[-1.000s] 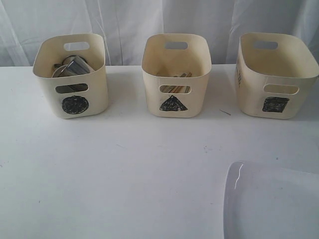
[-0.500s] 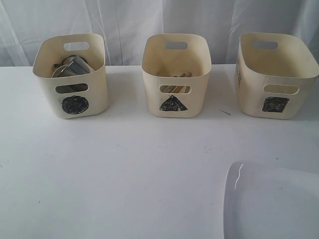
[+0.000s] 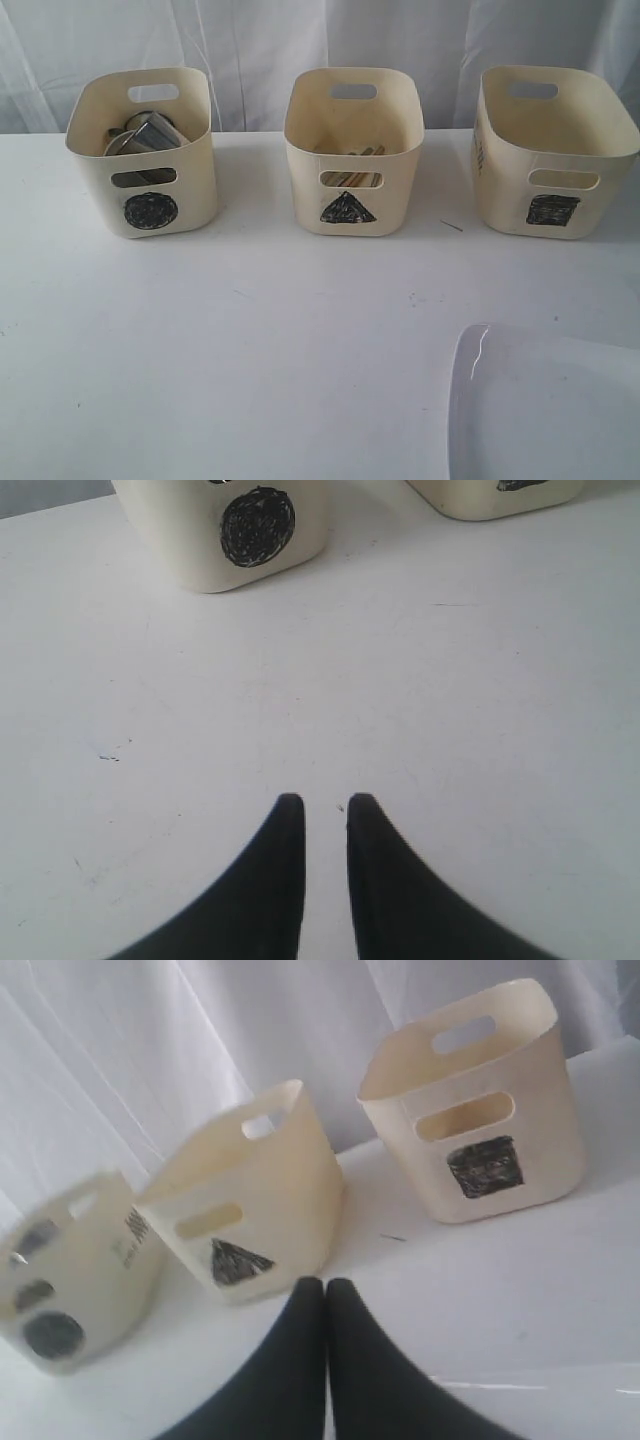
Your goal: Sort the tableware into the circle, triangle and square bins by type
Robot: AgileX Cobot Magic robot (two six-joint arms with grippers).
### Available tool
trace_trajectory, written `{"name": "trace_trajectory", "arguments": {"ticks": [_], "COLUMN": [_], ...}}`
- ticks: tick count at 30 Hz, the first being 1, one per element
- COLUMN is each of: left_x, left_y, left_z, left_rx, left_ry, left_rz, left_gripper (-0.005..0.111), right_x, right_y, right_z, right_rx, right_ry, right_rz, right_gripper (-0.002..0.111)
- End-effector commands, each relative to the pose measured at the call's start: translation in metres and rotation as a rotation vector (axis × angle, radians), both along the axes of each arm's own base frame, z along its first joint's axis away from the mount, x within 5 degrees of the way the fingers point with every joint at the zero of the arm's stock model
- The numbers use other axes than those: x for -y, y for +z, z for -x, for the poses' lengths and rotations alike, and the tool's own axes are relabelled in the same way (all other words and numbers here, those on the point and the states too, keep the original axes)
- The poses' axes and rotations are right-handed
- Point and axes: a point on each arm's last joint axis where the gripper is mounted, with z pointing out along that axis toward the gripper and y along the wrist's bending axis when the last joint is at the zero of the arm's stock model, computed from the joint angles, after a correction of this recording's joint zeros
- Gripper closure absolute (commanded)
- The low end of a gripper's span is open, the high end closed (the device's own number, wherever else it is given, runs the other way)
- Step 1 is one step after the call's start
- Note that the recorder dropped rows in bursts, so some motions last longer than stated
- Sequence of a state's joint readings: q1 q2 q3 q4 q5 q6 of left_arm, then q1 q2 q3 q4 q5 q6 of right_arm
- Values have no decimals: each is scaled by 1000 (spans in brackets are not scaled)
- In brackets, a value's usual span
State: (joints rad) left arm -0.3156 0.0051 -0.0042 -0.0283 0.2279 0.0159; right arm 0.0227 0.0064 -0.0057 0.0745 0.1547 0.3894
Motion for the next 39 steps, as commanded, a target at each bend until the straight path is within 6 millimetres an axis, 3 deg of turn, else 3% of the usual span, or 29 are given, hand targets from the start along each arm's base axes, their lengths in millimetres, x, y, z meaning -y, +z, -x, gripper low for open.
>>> {"name": "trace_trajectory", "arguments": {"ticks": [1, 6, 11, 14, 18, 21, 24, 28, 33, 39], "left_x": [0, 0, 0, 0, 0, 0, 0, 0, 0, 0], "left_y": [-1, -1, -1, -1, -1, -1, -1, -1, -1, -1], "left_z": [0, 0, 0, 0, 0, 0, 0, 0, 0, 0], "left_rx": [3, 3, 3, 3, 3, 3, 4, 4, 5, 5], "left_ry": [5, 5, 5, 5, 5, 5, 4, 4, 2, 2], "left_rz": [5, 5, 5, 5, 5, 4, 2, 2, -2, -2], "left_gripper": [85, 85, 85, 85, 85, 85, 85, 85, 85, 85], "right_x": [2, 3, 3, 1, -1, -2, 2, 13, 23, 24], "right_y": [16, 31, 30, 33, 65, 91, 105, 104, 88, 83], "right_z": [1, 4, 4, 5, 13, 11, 2, -11, -21, -24], "right_rx": [188, 364, 346, 165, 41, -110, -355, -666, -960, -1037], "right_ry": [-17, -28, -26, -10, 15, 51, 57, -41, -140, -143], "right_rz": [-72, -77, -89, -39, 165, 252, 336, 305, 307, 314], "right_gripper": [108, 108, 108, 108, 105, 94, 75, 42, 39, 39]}}
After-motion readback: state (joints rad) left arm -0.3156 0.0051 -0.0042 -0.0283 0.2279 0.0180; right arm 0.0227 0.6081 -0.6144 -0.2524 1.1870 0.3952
